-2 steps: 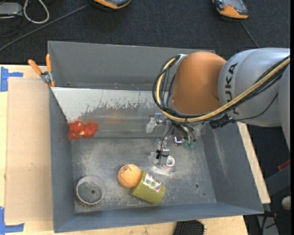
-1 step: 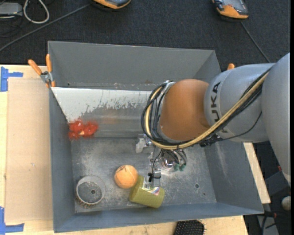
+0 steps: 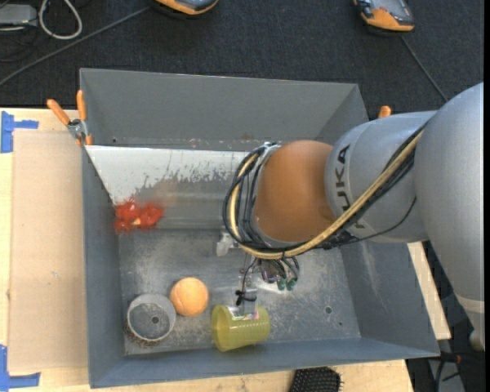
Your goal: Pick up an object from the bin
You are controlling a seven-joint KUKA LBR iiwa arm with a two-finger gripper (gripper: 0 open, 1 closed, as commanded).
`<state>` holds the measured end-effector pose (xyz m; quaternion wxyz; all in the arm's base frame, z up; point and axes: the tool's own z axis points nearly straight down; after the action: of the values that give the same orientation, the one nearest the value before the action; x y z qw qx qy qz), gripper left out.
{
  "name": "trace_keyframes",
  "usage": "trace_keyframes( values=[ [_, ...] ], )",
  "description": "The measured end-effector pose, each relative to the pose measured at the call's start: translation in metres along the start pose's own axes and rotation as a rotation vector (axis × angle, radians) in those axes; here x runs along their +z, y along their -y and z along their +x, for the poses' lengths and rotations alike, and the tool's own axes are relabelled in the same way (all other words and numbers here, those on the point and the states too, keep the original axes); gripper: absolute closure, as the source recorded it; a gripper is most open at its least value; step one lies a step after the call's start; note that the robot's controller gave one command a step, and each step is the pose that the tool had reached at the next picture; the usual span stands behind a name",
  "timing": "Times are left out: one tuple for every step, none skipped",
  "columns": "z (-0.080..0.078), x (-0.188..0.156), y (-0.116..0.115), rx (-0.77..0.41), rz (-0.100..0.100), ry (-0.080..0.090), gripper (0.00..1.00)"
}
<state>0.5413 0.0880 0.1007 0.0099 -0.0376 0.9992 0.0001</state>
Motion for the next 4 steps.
trace_keyframes(
  values=[
    [-0.015,0.02,-0.061,-0.009,-0.001,0.0,0.0],
    [-0.015,0.02,-0.061,-0.009,-0.001,0.0,0.0],
    [0.026,-0.015,-0.04,-0.1,0.0,0.006,0.0],
    [0.005,-0.002,-0.056,-0.064,-0.001,0.002,0.0]
  ],
)
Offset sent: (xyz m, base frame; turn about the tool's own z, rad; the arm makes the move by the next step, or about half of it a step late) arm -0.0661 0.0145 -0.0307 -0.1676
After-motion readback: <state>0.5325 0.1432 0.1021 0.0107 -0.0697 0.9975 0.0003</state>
